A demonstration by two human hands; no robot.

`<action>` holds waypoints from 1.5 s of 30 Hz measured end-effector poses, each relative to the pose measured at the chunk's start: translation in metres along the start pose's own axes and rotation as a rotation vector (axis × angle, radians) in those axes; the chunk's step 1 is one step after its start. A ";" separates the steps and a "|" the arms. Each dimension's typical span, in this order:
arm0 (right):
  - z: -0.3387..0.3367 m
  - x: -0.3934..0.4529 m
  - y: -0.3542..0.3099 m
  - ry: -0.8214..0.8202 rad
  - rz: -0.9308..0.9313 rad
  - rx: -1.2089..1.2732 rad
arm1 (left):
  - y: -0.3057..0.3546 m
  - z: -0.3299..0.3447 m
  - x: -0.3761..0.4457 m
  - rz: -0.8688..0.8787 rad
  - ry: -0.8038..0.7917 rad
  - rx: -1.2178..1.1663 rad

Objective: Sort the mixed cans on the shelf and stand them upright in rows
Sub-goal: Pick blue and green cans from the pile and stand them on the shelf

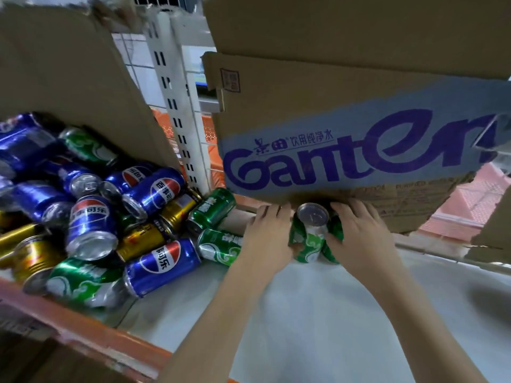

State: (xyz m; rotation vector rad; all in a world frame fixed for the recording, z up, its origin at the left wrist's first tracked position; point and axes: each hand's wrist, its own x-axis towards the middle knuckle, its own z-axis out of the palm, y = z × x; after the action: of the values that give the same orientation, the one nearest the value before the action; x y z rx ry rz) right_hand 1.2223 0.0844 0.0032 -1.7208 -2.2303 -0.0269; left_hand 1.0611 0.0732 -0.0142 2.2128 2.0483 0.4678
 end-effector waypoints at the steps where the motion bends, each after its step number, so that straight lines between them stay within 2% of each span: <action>1: 0.002 -0.005 -0.006 0.042 -0.009 0.024 | -0.007 -0.005 -0.009 -0.011 0.037 -0.028; 6: 0.018 -0.035 -0.063 0.180 -0.012 0.105 | -0.063 -0.032 -0.066 -0.089 0.139 0.013; 9: 0.038 -0.061 -0.116 0.216 -0.014 0.117 | -0.117 -0.049 -0.104 -0.097 0.263 0.067; 13: 0.068 -0.090 -0.209 0.176 0.021 0.119 | -0.193 -0.075 -0.160 -0.152 0.335 0.056; 18: 0.099 -0.112 -0.345 0.267 -0.063 0.225 | -0.308 -0.109 -0.237 -0.179 0.415 0.054; 23: 0.108 -0.122 -0.457 0.281 -0.212 0.236 | -0.416 -0.140 -0.322 -0.348 0.364 0.085; 28: 0.117 -0.125 -0.526 0.185 -0.315 0.135 | -0.486 -0.160 -0.367 -0.473 0.333 0.088; 36: 0.152 -0.110 -0.570 0.051 -0.329 0.100 | -0.526 -0.150 -0.370 -0.461 0.225 0.120; 40: 0.166 -0.067 -0.602 0.085 -0.345 0.169 | -0.560 -0.158 -0.330 -0.456 0.195 0.153; 45: 0.170 -0.012 -0.629 0.124 -0.332 0.234 | -0.595 -0.187 -0.267 -0.374 0.269 0.249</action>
State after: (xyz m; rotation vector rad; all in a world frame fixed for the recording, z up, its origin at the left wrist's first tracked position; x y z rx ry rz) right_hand 0.5893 -0.0633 -0.0479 -1.1866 -2.2964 0.0479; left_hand 0.4237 -0.1586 -0.0411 1.8920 2.7212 0.5177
